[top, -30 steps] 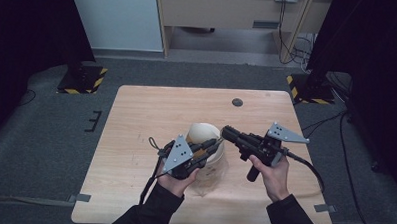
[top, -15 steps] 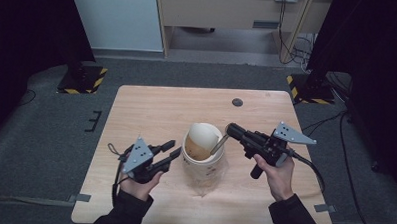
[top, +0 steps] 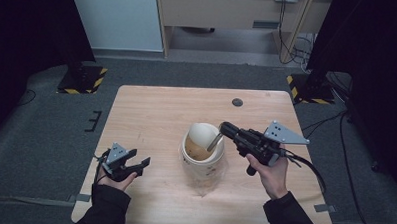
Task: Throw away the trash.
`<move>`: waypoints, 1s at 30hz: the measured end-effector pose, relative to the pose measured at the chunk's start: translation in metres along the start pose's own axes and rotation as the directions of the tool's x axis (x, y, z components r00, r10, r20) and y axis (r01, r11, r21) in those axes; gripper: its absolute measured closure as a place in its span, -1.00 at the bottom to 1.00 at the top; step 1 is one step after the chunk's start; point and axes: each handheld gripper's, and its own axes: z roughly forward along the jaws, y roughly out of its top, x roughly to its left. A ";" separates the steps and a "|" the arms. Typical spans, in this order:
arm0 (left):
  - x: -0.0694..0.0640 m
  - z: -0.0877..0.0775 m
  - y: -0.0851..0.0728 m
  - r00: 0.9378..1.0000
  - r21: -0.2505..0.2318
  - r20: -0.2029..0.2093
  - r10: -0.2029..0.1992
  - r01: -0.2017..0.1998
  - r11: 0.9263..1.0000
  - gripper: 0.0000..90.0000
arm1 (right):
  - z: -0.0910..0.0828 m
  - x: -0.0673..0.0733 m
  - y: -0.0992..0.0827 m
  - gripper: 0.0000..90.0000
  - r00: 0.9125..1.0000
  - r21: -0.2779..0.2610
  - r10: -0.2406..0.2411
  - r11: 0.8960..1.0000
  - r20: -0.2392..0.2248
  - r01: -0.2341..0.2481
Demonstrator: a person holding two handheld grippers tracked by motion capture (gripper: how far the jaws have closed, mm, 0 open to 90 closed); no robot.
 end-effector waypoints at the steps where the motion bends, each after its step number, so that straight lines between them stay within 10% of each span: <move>1: 0.002 0.001 -0.001 1.000 0.006 -0.005 -0.001 0.001 1.000 -0.27 | 0.002 0.001 -0.001 0.87 1.000 0.006 -0.003 1.000 -0.001 0.003; 19: 0.008 0.004 -0.004 0.999 0.034 -0.015 -0.031 0.032 0.999 -0.36 | 0.026 0.011 -0.030 0.84 0.995 0.090 -0.098 0.991 -0.012 0.099; 30: 0.009 0.004 -0.004 0.999 0.040 -0.016 -0.033 0.033 0.999 -0.36 | 0.024 0.008 -0.029 0.37 0.992 0.103 -0.126 0.987 0.018 0.124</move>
